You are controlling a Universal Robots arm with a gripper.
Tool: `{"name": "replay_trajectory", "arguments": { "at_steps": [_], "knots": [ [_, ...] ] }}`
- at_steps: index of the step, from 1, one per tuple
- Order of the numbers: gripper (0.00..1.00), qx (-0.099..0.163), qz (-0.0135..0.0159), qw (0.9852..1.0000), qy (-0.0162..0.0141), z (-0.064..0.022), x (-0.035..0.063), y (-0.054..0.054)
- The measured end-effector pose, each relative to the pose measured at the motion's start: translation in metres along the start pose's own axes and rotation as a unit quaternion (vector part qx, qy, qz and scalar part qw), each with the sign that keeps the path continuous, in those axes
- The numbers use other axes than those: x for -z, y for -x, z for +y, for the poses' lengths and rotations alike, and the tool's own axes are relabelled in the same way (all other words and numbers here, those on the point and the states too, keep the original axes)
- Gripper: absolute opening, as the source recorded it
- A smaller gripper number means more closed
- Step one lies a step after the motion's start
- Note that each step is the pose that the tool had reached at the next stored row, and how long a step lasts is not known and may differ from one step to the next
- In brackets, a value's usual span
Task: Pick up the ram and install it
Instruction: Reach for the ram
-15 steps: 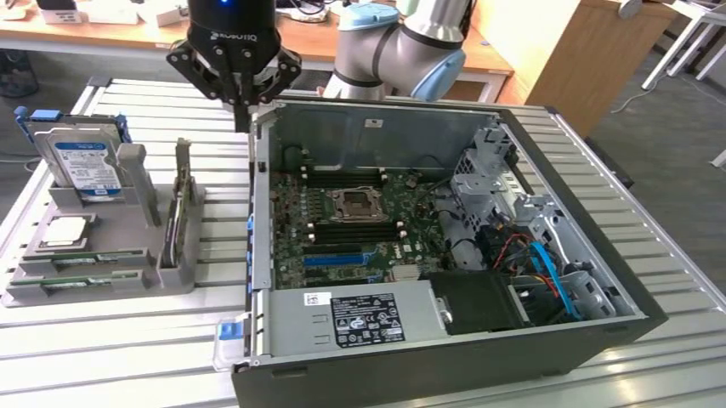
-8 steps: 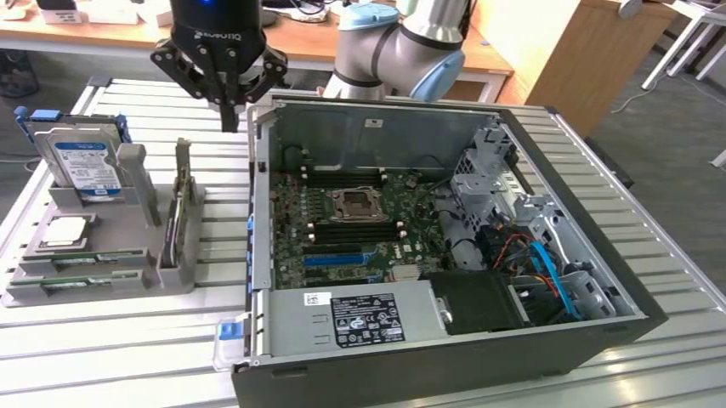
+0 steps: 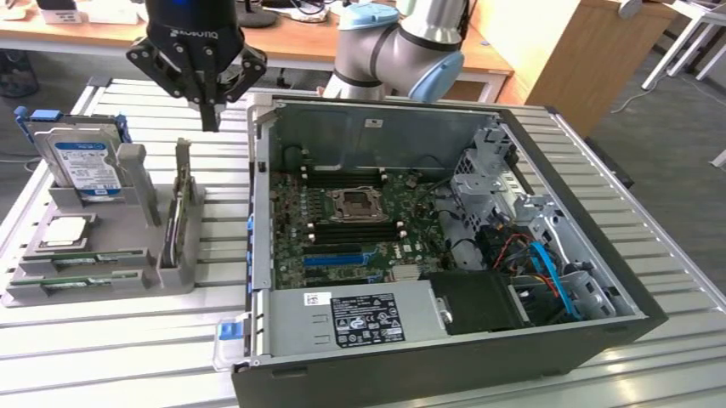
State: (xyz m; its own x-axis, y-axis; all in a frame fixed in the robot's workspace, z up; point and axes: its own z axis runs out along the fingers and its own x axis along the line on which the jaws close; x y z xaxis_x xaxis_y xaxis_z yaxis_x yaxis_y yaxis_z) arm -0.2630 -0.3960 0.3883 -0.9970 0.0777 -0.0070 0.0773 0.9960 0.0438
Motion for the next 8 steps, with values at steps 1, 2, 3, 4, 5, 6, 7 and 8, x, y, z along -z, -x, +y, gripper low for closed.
{"name": "replay_trajectory", "arguments": {
  "at_steps": [1,2,3,4,5,6,7,8],
  "knots": [
    [0.11,0.0,0.0001,1.0,0.0,0.0,-0.0001,-0.002],
    [0.11,0.0,0.0003,1.0,0.0,-0.0001,-0.0001,-0.005],
    [0.11,0.0,0.0005,1.0,-0.0001,-0.0002,-0.0002,-0.007],
    [0.11,0.0,0.0007,1.0,0.0,-0.0002,-0.0003,-0.01],
    [0.11,0.0,0.0009,1.0,-0.0001,-0.0003,-0.0003,-0.012],
    [0.11,0.0,0.0011,1.0,-0.0001,-0.0004,-0.0004,-0.015],
    [0.11,0.0,0.0012,1.0,-0.0001,-0.0005,-0.0005,-0.017],
    [0.11,-0.001,0.0014,1.0,-0.0001,-0.0006,-0.0005,-0.019]
  ]
}}
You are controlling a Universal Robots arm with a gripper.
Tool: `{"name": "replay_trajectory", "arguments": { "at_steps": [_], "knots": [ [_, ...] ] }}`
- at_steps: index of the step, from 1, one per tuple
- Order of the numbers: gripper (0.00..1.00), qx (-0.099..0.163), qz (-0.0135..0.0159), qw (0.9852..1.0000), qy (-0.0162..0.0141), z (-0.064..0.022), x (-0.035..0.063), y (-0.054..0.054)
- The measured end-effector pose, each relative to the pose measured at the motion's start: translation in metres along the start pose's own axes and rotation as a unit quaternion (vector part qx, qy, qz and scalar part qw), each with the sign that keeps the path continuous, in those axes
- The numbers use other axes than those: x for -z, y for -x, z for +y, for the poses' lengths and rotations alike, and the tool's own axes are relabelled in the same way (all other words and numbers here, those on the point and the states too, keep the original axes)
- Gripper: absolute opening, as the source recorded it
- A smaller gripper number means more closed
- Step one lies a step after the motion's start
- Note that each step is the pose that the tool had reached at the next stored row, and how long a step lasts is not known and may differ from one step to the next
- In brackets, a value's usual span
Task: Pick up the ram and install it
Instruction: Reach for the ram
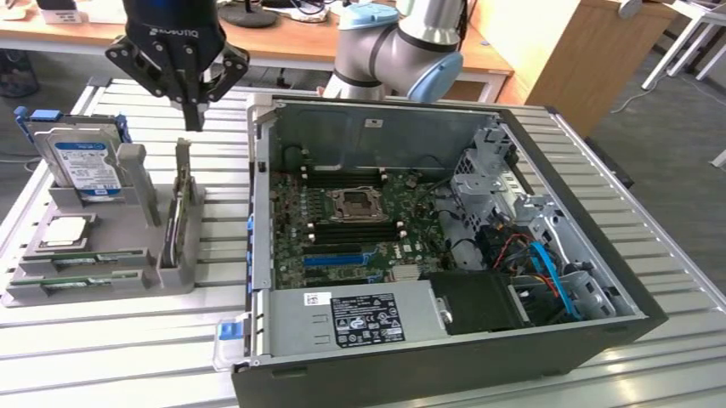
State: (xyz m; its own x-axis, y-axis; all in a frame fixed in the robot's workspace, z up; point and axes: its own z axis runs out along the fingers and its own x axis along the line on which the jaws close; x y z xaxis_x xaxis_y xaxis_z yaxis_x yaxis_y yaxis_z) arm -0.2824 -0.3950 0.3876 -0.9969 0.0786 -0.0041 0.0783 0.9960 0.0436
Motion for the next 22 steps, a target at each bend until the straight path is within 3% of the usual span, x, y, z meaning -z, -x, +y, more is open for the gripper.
{"name": "replay_trajectory", "arguments": {
  "at_steps": [22],
  "knots": [
    [0.11,-0.001,0.0044,1.0,-0.0004,-0.0028,-0.0016,-0.051]
  ]
}}
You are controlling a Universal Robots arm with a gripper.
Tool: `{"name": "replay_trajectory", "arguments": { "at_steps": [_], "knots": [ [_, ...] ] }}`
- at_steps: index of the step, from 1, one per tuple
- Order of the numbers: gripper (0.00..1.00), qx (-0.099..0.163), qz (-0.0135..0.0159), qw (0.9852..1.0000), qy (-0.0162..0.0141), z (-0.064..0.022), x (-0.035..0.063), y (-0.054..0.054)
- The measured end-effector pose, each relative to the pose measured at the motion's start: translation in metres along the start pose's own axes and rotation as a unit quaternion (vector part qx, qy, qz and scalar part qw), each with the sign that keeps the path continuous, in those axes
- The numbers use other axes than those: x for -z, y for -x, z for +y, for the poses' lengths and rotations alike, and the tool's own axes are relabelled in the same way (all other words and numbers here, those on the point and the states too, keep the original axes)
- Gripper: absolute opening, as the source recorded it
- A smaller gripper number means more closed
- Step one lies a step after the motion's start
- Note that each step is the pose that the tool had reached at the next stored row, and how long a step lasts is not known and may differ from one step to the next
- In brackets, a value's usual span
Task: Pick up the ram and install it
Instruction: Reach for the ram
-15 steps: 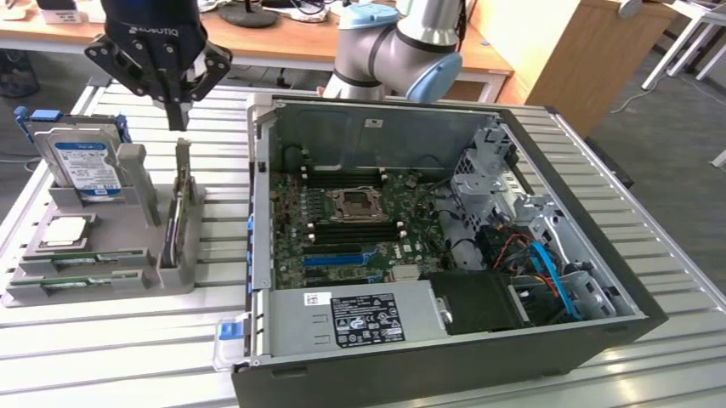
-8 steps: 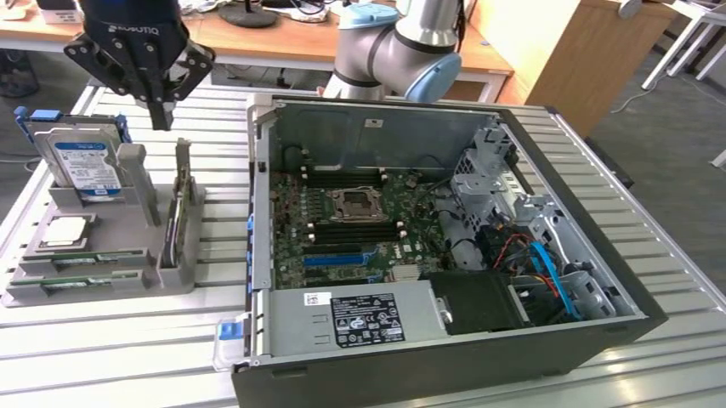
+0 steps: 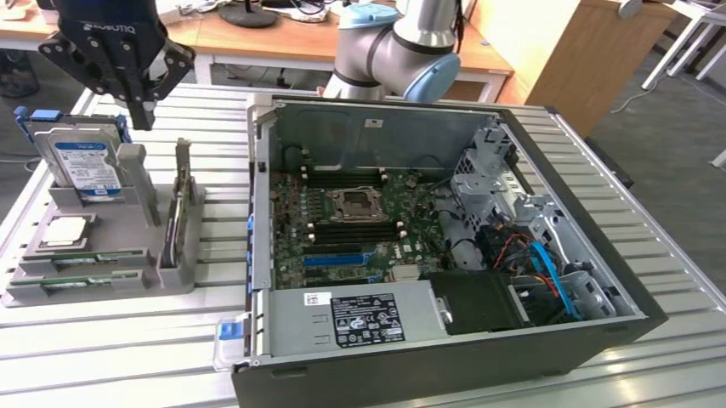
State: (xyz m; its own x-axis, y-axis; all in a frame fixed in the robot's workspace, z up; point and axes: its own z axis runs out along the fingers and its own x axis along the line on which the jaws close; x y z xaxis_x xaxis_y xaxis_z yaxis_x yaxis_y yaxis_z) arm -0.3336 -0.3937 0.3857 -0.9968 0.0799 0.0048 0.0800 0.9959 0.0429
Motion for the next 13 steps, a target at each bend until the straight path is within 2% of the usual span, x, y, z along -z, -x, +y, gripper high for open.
{"name": "replay_trajectory", "arguments": {
  "at_steps": [13],
  "knots": [
    [0.11,0.0,0.0027,1.0,-0.0002,-0.0022,-0.0013,-0.029]
  ]
}}
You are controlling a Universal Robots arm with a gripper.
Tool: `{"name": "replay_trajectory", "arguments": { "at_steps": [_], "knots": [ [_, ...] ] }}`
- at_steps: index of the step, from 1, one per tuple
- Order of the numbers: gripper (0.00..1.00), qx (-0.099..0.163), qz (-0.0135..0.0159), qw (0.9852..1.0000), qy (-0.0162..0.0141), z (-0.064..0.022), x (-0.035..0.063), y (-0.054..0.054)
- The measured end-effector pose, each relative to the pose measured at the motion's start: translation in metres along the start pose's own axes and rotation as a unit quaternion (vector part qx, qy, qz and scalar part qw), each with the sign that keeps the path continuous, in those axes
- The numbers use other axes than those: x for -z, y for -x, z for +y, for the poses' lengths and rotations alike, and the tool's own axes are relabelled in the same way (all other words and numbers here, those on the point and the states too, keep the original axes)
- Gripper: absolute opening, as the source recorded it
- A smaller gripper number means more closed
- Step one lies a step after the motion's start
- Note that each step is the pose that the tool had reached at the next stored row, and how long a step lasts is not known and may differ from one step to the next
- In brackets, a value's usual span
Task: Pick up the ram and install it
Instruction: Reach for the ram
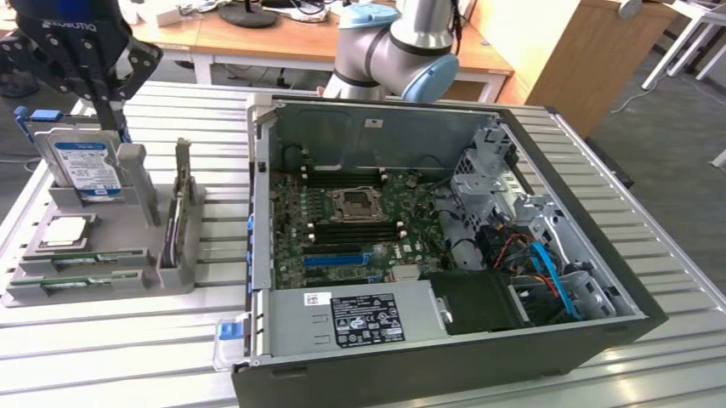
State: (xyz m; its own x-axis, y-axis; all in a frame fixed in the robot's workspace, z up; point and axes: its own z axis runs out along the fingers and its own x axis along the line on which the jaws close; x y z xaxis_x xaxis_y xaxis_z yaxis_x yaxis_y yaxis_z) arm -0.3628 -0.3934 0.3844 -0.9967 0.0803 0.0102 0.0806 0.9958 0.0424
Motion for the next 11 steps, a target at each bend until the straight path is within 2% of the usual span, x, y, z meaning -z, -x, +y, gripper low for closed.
{"name": "replay_trajectory", "arguments": {
  "at_steps": [11],
  "knots": [
    [0.11,0.0,0.0027,1.0,-0.0002,-0.0018,-0.0012,-0.022]
  ]
}}
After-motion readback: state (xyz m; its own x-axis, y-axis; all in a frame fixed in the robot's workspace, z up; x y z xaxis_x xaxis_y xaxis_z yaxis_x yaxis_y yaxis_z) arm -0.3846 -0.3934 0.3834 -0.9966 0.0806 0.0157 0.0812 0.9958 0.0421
